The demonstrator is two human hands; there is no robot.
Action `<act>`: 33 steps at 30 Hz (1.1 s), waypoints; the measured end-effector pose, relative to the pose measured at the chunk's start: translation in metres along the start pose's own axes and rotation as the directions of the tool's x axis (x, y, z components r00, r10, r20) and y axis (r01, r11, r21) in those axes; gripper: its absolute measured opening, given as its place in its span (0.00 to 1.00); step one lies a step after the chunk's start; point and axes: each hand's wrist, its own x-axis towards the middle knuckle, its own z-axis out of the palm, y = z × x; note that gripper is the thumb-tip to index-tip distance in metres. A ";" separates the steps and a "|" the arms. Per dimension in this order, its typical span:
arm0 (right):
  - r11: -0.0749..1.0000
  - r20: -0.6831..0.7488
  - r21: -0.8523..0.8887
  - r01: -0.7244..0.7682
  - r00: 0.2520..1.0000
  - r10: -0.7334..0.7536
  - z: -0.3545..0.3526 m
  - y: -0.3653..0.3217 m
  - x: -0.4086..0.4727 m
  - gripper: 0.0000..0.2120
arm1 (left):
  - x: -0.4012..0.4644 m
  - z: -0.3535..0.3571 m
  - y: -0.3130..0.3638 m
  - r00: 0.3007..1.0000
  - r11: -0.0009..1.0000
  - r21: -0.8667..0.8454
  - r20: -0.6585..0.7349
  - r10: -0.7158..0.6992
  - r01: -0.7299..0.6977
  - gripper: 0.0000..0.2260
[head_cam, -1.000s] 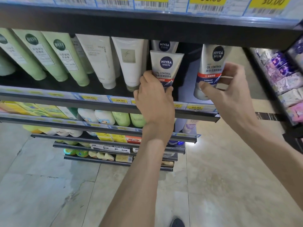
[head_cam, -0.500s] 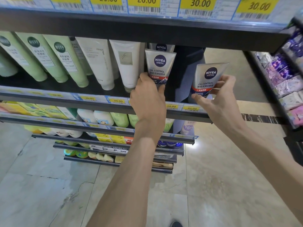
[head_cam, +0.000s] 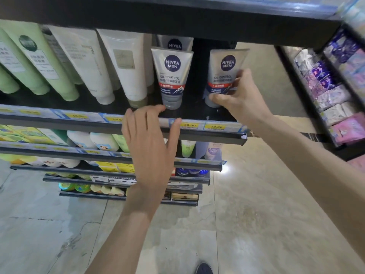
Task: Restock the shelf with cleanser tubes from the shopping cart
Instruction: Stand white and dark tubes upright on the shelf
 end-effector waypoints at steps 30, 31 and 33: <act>0.995 -0.162 -0.018 0.098 0.982 -0.099 0.047 0.018 0.087 0.30 | -0.009 0.017 -0.018 0.992 0.981 0.155 -0.032 0.122 -0.116 0.15; 0.995 -0.159 -0.020 0.093 0.983 -0.095 0.047 0.018 0.087 0.30 | -0.009 0.016 -0.017 0.992 0.981 0.154 -0.025 0.122 -0.117 0.15; 0.996 -0.160 -0.036 0.087 0.983 -0.091 0.048 0.018 0.088 0.30 | -0.009 0.014 -0.017 0.993 0.982 0.150 -0.010 0.121 -0.119 0.15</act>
